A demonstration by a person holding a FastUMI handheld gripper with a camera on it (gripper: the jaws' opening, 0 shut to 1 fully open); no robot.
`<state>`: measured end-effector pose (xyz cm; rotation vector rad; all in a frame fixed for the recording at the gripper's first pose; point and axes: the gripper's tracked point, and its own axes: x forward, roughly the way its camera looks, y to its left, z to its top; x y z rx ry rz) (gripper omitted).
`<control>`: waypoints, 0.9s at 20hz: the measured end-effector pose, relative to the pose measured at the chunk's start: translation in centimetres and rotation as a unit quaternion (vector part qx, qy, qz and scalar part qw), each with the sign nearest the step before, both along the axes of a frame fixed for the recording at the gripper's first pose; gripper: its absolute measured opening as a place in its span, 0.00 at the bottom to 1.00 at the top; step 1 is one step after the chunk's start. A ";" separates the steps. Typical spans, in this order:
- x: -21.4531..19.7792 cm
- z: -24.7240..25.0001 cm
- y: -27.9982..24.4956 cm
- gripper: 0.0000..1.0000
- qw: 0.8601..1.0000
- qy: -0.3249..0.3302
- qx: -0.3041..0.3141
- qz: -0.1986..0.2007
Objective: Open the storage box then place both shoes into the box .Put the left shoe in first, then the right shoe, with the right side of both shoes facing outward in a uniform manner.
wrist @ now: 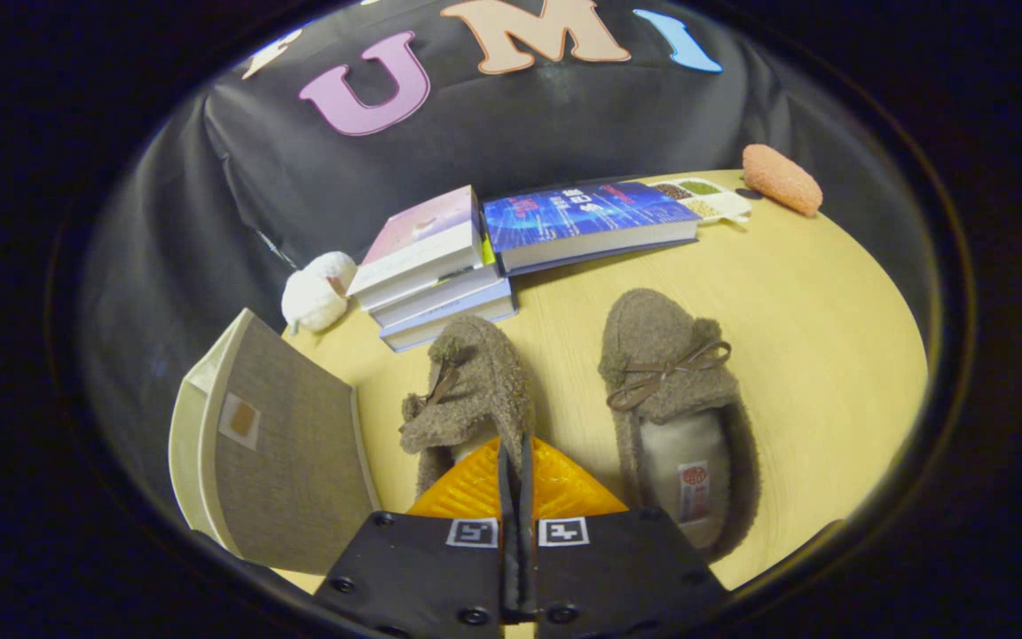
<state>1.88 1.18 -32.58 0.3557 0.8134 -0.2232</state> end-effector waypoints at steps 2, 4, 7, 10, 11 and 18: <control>0.2 1.4 0.5 0.03 1.000 -0.010 0.015 -0.005; 0.9 3.9 1.3 0.03 0.999 -0.033 0.028 -0.005; 2.9 9.4 3.2 0.03 0.996 -0.080 0.048 0.003; 4.9 14.4 6.7 0.03 0.990 -0.119 0.069 0.027; 5.6 15.7 7.9 0.03 0.988 -0.129 0.075 0.037; 5.6 16.6 19.8 0.03 0.978 -0.117 0.135 0.107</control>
